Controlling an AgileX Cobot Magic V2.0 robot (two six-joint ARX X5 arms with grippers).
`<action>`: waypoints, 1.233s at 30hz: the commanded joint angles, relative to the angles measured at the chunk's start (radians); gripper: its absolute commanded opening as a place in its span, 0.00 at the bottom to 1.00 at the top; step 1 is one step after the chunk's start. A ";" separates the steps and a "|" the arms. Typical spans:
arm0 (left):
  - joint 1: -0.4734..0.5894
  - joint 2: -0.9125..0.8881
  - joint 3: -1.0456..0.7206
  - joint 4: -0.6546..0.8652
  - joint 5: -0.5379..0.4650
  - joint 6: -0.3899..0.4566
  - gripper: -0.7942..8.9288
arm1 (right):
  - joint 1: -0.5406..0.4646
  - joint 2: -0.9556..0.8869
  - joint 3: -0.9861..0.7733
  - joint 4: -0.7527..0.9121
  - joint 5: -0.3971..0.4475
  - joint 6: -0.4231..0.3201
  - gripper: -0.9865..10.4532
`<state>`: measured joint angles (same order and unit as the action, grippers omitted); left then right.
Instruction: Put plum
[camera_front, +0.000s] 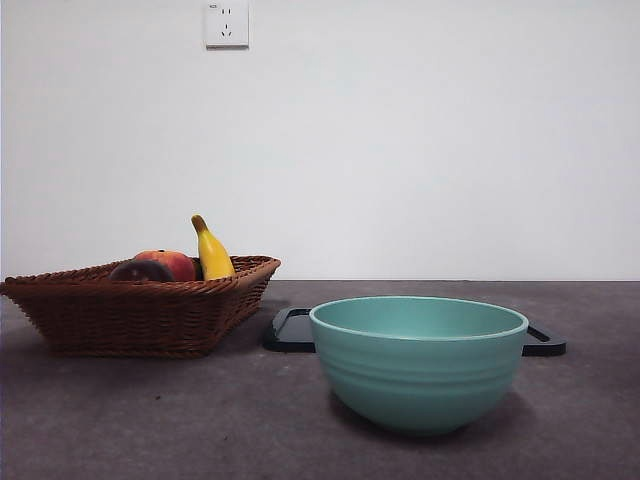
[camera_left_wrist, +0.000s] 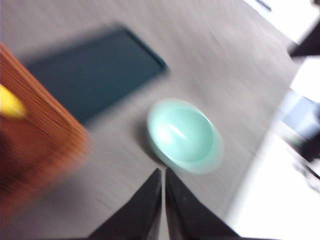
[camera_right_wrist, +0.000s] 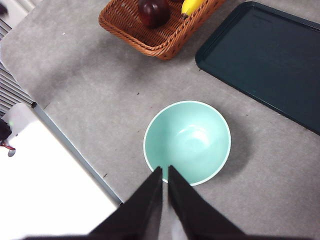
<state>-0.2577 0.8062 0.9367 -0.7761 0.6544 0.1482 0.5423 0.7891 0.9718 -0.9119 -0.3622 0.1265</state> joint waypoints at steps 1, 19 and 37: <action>0.051 -0.053 0.016 0.172 -0.060 0.017 0.09 | 0.007 0.006 0.017 0.008 0.003 -0.014 0.09; 0.238 -0.512 -0.508 0.767 -0.570 0.016 0.09 | 0.007 0.006 0.017 0.008 0.003 -0.014 0.09; 0.254 -0.765 -0.874 0.738 -0.589 -0.012 0.09 | 0.007 0.006 0.017 0.008 0.003 -0.014 0.09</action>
<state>-0.0067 0.0463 0.0711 -0.0425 0.0692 0.1432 0.5423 0.7891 0.9718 -0.9115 -0.3622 0.1265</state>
